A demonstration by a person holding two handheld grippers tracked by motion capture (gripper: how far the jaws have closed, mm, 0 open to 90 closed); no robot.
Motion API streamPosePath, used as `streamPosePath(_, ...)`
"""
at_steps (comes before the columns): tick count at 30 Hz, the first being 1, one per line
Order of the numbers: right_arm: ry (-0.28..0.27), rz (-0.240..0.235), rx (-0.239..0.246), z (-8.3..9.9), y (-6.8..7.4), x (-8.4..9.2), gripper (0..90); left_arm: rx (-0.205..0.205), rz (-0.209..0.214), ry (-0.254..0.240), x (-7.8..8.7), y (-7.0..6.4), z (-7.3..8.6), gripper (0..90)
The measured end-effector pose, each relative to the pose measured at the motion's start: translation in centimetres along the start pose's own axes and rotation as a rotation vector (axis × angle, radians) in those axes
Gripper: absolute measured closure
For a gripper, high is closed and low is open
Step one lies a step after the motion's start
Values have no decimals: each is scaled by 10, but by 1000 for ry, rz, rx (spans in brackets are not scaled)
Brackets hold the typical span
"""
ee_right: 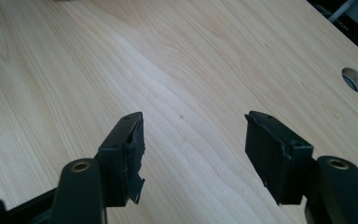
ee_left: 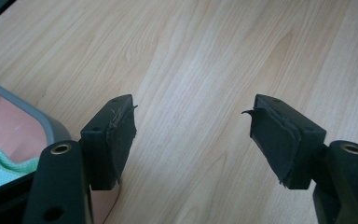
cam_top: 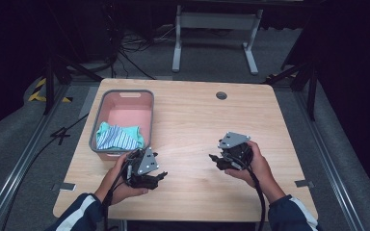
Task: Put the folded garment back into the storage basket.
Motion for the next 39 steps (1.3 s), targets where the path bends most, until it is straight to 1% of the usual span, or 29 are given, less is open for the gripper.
streamPosePath(2, 3, -3, -3, 5, -1, 1, 383, -1, 4, 2, -1, 0, 1, 310)
streamPosePath(3, 3, 1, -1, 8, -1, 1, 379, -9, 8, 8, -5, -1, 2, 310)
streamPosePath(5, 4, -4, -7, 11, -1, 2, 375, -4, 14, 11, -7, -2, 3, 310)
streamPosePath(8, 8, -6, -7, 21, -2, 3, 371, -18, 23, 28, -11, -3, 5, 307)
streamPosePath(10, 14, -6, -10, 28, -3, 4, 366, -13, 31, 26, -15, -4, 7, 304)
streamPosePath(15, 33, 13, -17, 50, -9, 8, 361, -22, 49, 46, -22, -6, 13, 301)
streamPosePath(16, 33, 13, -17, 50, -9, 8, 361, -22, 49, 46, -22, -6, 13, 300)
streamPosePath(18, 35, 14, -27, 57, -11, 11, 359, -30, 46, 62, -23, -7, 15, 299)
streamPosePath(20, 36, 22, -39, 66, -15, 13, 358, -25, 51, 62, -24, -8, 16, 300)
streamPosePath(22, 36, 24, -54, 72, -17, 14, 353, -11, 60, 58, -25, -8, 18, 299)
streamPosePath(23, 31, 23, -66, 76, -20, 15, 348, -12, 64, 58, -26, -8, 18, 299)
streamPosePath(24, 35, 20, -85, 80, -21, 15, 348, -11, 66, 56, -27, -9, 19, 297)
streamPosePath(25, 38, 21, -94, 84, -23, 16, 348, -5, 72, 55, -27, -9, 20, 295)
streamPosePath(27, 42, 31, -96, 91, -27, 17, 346, -8, 69, 61, -29, -9, 22, 293)
streamPosePath(28, 44, 32, -108, 94, -28, 18, 344, -10, 71, 60, -30, -10, 23, 291)
streamPosePath(30, 44, 34, -109, 96, -29, 19, 339, -11, 77, 60, -31, -10, 25, 288)
streamPosePath(32, 39, 31, -119, 103, -31, 22, 333, -2, 81, 59, -32, -10, 28, 278)
streamPosePath(34, 34, 30, -115, 106, -32, 22, 332, 0, 83, 59, -32, -9, 29, 273)
streamPosePath(35, 38, 30, -120, 111, -33, 23, 330, 3, 84, 52, -33, -9, 29, 270)
streamPosePath(36, 38, 30, -120, 111, -33, 23, 330, 3, 87, 52, -32, -9, 30, 270)
streamPosePath(37, 39, 33, -120, 113, -34, 24, 329, 13, 93, 46, -33, -10, 31, 266)
streamPosePath(39, 38, 30, -142, 121, -37, 25, 332, 30, 105, 43, -34, -10, 34, 264)
Point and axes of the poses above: each handheld gripper's, and its own axes: x roughly backward along the jaws, z roughly out of its underside, y roughly to its left, the point moved 4 cm from there along -x, roughly forward along the jaws, and after that the axes turned 9 degrees about -x, right-handed, at the moved point
